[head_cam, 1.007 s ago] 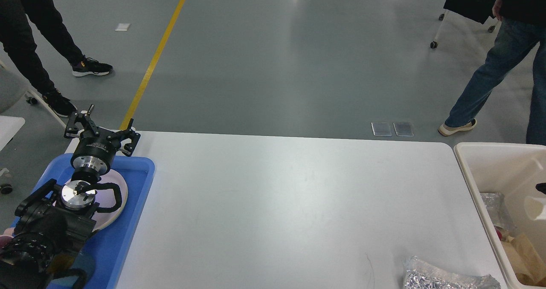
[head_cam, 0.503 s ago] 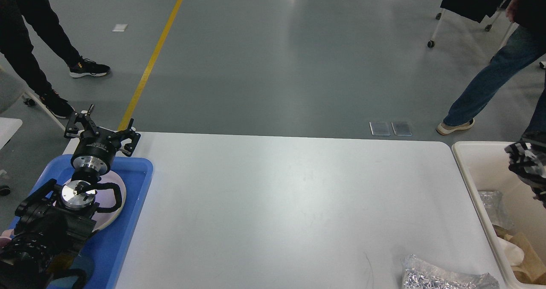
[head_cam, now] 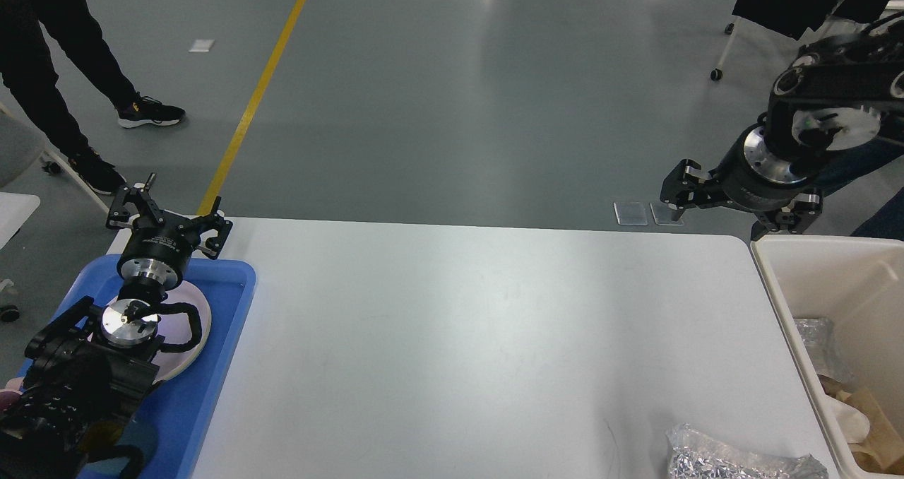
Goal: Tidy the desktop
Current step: 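Lower the right gripper and grasp the remaining crumpled foil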
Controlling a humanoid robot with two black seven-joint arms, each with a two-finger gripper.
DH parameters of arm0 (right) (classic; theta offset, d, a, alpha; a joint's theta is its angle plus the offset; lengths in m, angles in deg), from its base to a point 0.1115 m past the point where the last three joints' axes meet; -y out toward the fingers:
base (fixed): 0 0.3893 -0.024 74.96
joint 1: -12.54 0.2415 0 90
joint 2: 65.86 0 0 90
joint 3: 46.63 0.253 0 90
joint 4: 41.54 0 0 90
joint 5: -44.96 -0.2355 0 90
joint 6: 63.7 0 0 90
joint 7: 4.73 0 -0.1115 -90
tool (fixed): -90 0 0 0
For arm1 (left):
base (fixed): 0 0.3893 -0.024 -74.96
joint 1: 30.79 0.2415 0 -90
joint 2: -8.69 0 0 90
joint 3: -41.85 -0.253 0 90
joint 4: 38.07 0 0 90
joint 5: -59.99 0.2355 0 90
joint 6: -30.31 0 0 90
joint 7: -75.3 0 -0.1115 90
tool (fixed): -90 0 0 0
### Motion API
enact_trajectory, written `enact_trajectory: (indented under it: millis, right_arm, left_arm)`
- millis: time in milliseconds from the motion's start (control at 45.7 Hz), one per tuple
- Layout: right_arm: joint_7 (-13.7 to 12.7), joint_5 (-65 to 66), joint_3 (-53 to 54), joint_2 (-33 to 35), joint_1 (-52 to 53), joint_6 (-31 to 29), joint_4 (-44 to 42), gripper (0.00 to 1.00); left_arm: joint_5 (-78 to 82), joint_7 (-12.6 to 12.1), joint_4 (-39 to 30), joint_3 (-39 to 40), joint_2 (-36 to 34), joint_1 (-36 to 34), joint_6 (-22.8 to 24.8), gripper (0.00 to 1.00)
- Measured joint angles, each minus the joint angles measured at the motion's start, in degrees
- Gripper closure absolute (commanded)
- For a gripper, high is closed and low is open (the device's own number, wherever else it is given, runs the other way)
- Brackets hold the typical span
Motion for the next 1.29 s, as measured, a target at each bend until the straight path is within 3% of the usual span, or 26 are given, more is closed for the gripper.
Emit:
enact_trajectory:
  millis: [131,306,679,1160,1291]
  right_arm:
    - [0.0,-0.04,-0.08,-0.13,4.59,-9.42,4.71,0.0]
    - [-0.08,0.09,-0.91,1.23,1.65,-12.29,6.69,0.0]
    - [-0.01,0.71,5.27,2.96,-27.89,-5.28,4.26,0.0]
    - [0.01,0.83,13.4,1.35,-39.87,-2.56,0.03,0.01]
    - [-0.01,1.12,13.74,-1.28,-43.9,1.06,-3.13,0.2]
  left_arm:
    - [0.0,0.0,0.0,0.0,0.0,0.0,0.0,0.04]
    - [0.0,0.0,0.0,0.0,0.0,0.0,0.0,0.04]
    - [0.0,0.0,0.0,0.0,0.0,0.01,0.0,0.04]
    - [0.01,-0.01,0.0,0.0,0.0,0.02,0.0,0.04]
    - [0.01,-0.01,0.0,0.0,0.0,0.01,0.0,0.04]
